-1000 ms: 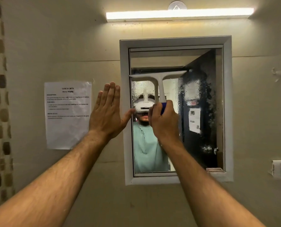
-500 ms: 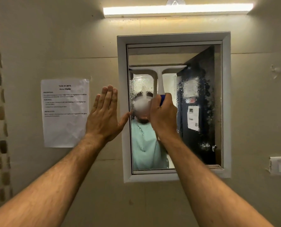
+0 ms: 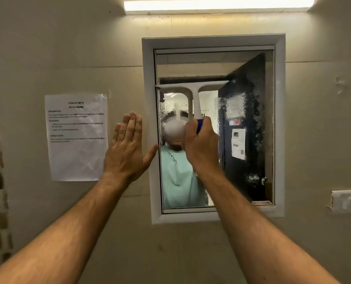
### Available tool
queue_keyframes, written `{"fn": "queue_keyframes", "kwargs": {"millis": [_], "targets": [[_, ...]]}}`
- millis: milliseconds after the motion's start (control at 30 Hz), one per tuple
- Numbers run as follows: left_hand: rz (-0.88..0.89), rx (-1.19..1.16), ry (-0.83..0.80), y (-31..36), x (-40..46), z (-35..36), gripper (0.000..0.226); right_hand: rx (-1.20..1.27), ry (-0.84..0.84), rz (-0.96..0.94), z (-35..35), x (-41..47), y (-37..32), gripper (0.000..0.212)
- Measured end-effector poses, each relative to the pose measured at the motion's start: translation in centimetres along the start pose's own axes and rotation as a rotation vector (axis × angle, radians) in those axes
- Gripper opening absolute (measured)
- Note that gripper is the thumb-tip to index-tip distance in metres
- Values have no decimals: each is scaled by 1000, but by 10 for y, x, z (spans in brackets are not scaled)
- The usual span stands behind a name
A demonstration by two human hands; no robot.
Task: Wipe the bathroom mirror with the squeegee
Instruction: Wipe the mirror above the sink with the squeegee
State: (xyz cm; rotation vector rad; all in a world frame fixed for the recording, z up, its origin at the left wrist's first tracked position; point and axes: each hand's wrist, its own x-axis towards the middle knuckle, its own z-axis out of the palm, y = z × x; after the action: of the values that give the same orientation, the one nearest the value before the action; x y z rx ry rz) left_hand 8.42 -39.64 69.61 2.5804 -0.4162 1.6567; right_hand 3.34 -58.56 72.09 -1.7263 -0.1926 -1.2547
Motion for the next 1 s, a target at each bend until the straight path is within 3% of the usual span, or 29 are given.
{"fn": "queue_keyframes", "kwargs": {"millis": [267, 533, 833, 1000], "targets": [[-3, 0, -13, -3, -12, -6, 93, -109, -13, -8, 0, -55, 53, 31], [-12, -22, -9, 0, -17, -4, 91, 42, 21, -7, -1, -27, 20, 27], [-1, -19, -25, 2, -26, -2, 93, -108, -8, -7, -4, -76, 63, 28], [-3, -30, -16, 0, -26, -3, 93, -86, 21, -45, -7, -60, 52, 29]]}}
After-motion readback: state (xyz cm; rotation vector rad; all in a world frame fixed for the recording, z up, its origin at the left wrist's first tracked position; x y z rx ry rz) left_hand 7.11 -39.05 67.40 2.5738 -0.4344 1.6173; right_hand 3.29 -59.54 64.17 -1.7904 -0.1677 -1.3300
